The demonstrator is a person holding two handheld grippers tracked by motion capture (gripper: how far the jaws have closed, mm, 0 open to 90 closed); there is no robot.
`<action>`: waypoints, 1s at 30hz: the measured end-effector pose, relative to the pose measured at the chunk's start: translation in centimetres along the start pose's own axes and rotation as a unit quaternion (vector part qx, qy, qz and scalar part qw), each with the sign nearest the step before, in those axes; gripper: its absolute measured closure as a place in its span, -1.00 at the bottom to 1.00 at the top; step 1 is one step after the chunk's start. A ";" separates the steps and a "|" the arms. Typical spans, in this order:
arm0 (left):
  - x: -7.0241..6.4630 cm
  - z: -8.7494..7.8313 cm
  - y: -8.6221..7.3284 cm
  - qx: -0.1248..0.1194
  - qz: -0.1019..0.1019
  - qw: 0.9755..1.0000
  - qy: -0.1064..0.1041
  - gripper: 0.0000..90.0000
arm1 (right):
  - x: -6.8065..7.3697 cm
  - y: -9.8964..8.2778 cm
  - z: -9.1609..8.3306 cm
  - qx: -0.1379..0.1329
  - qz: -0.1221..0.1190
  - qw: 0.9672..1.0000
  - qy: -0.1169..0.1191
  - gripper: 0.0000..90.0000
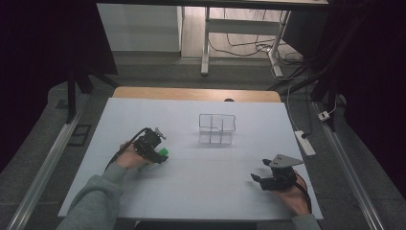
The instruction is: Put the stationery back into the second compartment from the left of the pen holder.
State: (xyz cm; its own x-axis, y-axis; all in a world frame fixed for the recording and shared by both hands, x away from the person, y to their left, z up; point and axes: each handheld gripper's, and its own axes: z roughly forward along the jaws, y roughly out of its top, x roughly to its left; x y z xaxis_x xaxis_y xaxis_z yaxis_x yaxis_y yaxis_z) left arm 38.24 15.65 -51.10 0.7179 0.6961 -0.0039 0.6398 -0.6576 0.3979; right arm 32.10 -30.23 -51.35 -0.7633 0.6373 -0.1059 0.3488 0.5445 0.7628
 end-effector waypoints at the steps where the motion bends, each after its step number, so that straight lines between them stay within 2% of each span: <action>1: 0.0 0.1 0.0 0.002 0.000 1.000 0.001 -0.32 | 0.0 0.0 0.0 0.001 0.000 1.000 0.000 -0.46; 6: 0.4 0.7 0.4 0.013 -0.004 1.000 -0.003 -0.17 | 0.1 0.0 0.1 0.006 -0.003 1.000 -0.001 -0.46; 9: 0.6 0.7 0.5 0.015 -0.006 1.000 -0.017 -0.02 | 0.0 0.0 0.1 0.007 -0.003 1.000 -0.002 -0.46; 15: 0.8 0.6 1.1 0.032 -0.021 0.999 -0.019 0.24 | 0.1 -0.1 0.2 0.010 -0.004 1.000 -0.001 -0.46; 19: 0.5 0.6 1.4 0.038 -0.018 0.999 -0.015 0.44 | 0.1 0.0 0.2 0.011 -0.008 1.000 -0.003 -0.46; 30: 0.8 0.5 1.0 0.024 -0.020 0.999 -0.023 0.48 | 0.1 -0.1 0.2 0.015 -0.009 1.000 -0.006 -0.45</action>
State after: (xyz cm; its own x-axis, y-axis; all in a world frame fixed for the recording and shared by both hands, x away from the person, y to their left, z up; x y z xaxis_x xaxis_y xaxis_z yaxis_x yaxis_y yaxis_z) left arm 39.56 15.38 -51.21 0.7021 0.7094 -0.0610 0.6803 -0.6431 0.3516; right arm 32.07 -30.13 -51.52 -0.7637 0.6328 -0.1273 0.3502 0.5719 0.7418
